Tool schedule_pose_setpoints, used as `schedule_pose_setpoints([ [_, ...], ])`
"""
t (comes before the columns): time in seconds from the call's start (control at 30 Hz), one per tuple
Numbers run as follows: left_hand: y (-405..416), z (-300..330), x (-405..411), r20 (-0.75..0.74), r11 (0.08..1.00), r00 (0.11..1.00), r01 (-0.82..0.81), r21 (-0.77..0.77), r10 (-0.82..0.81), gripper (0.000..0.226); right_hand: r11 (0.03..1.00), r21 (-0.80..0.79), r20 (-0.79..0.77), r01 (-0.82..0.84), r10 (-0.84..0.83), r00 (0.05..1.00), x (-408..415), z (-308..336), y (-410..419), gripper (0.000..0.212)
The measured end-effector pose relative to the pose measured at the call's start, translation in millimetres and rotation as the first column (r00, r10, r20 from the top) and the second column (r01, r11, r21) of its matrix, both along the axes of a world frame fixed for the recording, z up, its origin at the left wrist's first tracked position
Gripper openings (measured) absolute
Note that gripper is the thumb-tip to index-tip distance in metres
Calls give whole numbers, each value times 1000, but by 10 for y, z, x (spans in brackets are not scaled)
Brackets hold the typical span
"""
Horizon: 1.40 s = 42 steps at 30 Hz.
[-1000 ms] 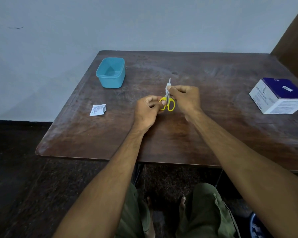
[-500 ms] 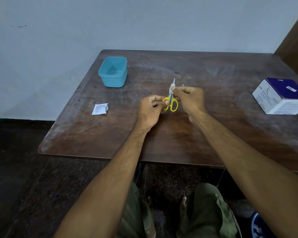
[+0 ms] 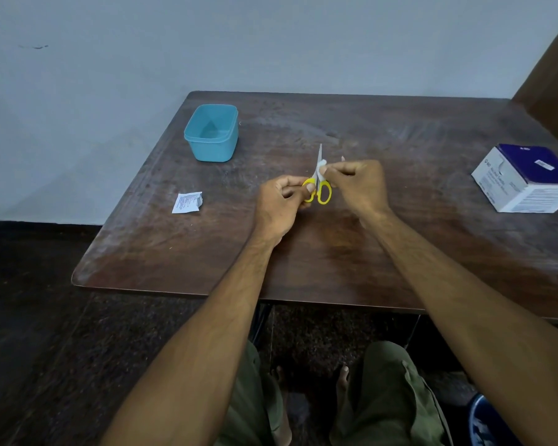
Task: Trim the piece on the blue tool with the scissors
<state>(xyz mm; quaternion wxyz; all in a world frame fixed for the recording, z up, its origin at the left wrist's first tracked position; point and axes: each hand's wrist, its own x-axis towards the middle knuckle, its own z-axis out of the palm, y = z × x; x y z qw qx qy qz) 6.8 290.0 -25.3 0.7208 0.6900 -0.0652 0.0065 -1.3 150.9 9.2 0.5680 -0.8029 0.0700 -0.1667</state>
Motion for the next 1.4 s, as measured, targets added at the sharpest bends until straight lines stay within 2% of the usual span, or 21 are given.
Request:
schedule_pose_setpoints([
  [0.23, -11, 12, -13, -11, 1000, 1000, -16, -4, 16, 10, 992, 37, 26, 124, -125, 992, 12, 37, -75, 17],
  [0.33, -16, 16, -12, -15, 1000, 1000, -20, -11, 20, 10, 989, -6, 52, 151, -150, 987, 11, 22, -129, 20],
  [0.53, -6, 27, -33, 2, 1000, 1000, 0, -11, 0, 9, 990, -132, -34, -39, 35, 999, -23, 44, -61, 13],
  [0.63, 5, 37, -36, 5, 1000, 1000, 3, -15, -3, 10, 994, -91, -32, -57, 54, 998, 17, 73, -11, 12],
  [0.73, 4, 37, -31, 7, 1000, 1000, 10, -16, -9, 6, 999, 34, -46, -35, 36, 998, 61, 98, 8, 12],
  [0.93, 6, 27, -35, 20, 1000, 1000, 4, -13, -4, 9, 989, 64, -116, -135, 142, 983, 2, 53, -70, 5],
  [1.13, -14, 23, -24, 17, 1000, 1000, 22, 11, -23, 4, 979, 183, -132, -94, 119, 984, 57, 125, -65, 16],
  [1.3, 3, 29, -28, 22, 1000, 1000, -6, -3, 6, 8, 986, 78, -126, -146, 156, 980, 1, 55, -67, 6],
  [1.4, -8, 34, -26, 22, 1000, 1000, -11, -8, 12, 7, 986, 116, -156, -121, 138, 978, 18, 80, -118, 9],
])
